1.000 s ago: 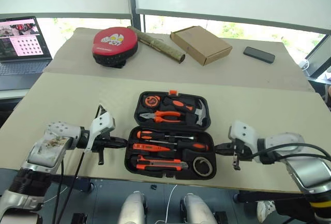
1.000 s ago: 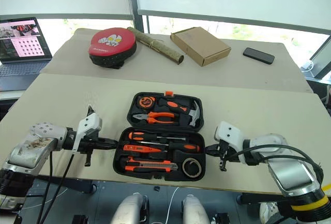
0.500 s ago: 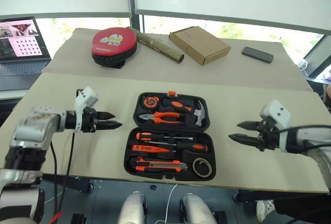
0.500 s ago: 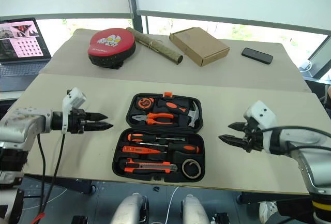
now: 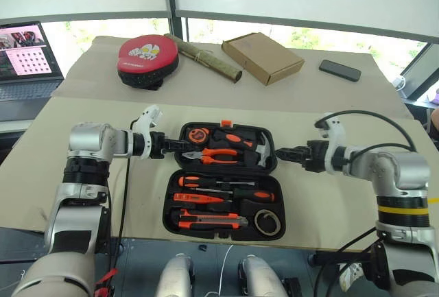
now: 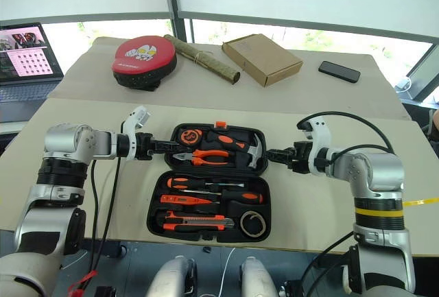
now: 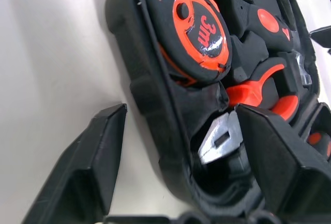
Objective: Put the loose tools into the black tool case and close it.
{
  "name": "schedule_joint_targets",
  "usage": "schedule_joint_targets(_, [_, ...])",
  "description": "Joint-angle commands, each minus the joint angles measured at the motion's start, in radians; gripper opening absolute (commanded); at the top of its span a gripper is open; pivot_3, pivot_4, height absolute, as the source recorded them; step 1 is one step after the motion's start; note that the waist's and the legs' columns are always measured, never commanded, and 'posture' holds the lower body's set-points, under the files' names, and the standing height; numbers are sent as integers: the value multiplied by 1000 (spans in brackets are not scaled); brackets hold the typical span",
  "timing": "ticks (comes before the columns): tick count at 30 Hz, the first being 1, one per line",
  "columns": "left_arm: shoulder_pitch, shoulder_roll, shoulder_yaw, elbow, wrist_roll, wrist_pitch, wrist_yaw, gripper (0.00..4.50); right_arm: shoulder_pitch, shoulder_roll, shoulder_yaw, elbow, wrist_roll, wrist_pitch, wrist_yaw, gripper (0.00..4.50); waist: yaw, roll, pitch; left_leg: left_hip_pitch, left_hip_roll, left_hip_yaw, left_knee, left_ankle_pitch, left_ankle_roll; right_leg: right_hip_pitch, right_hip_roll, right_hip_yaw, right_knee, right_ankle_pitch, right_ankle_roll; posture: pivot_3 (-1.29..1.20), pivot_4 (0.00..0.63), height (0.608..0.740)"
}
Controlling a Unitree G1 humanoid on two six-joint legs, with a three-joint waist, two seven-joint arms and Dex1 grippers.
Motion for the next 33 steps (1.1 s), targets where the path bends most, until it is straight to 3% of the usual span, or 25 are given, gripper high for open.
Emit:
schedule_joint_targets(1, [-1, 7, 1, -40, -30, 17, -18, 1489, -19, 4, -5, -19, 4, 1, -21, 2576, 2, 0, 0, 0, 0, 0, 0, 0, 0, 0, 0, 0, 0, 0, 0, 0, 150, 740])
schedule_joint_targets(5, [21, 12, -1, -63, -45, 31, -18, 91, -23, 22, -2, -30, 20, 19, -35, 1125, 8, 0, 0, 0, -3, 0, 0, 0, 0, 1, -3, -1, 0, 0, 1, 0, 150, 740])
schedule_joint_targets(7, [24, 8, 7, -70, -53, 39, -18, 0, -26, 26, -7, -36, 28, 29, -39, 423, 6, 0, 0, 1, -3, -1, 0, 0, 0, 2, -3, -1, 0, 0, 1, 0, 150, 740])
schedule_joint_targets(9, [35, 5, 15, -91, -61, 44, -19, 0, -27, 30, -19, -47, 39, 45, -46, 17, 3, 0, 0, 1, -3, -1, 0, 0, 0, 2, -3, -1, 0, 0, 1, 0, 150, 740])
schedule_joint_targets(15, [72, -46, 87, -191, -102, -47, -22, 0, -59, 63, -82, -78, 56, 38, -77, 17, 3, 0, 0, 1, -3, -1, 0, 0, 0, 2, -3, -1, 0, 0, 1, 0, 150, 740])
schedule_joint_targets(18, [72, -105, 143, -241, -81, -252, 19, 0, -77, 74, -113, -105, 52, -47, -88, 17, 9, 0, 0, 0, -4, -1, 0, 0, 0, 2, -4, -1, 0, 0, 1, 0, 150, 740])
schedule_joint_targets(23, [113, -128, 117, -296, -28, -515, -2, 0, -60, 61, -102, -135, 7, -202, -83, 17, 8, 0, 2, -4, -4, -1, 0, 0, 1, -1, -4, -1, -1, 1, 2, 0, 150, 740])
schedule_joint_targets(29, [257, -123, 90, -367, 24, -710, 6, 0, 115, 18, -28, -245, -83, -452, -19, 17, 2, 0, 2, -3, -5, 0, -7, 0, 1, -2, -5, -1, -7, 1, 2, 0, 150, 740])
schedule_joint_targets(33, [393, -110, 89, -409, 112, -921, 62, 0, 320, 22, 0, -345, -173, -705, -4, 17, 1, 0, 1, -3, -4, 0, -10, 0, 1, -1, -5, -1, -8, 1, 2, 0, 150, 740])
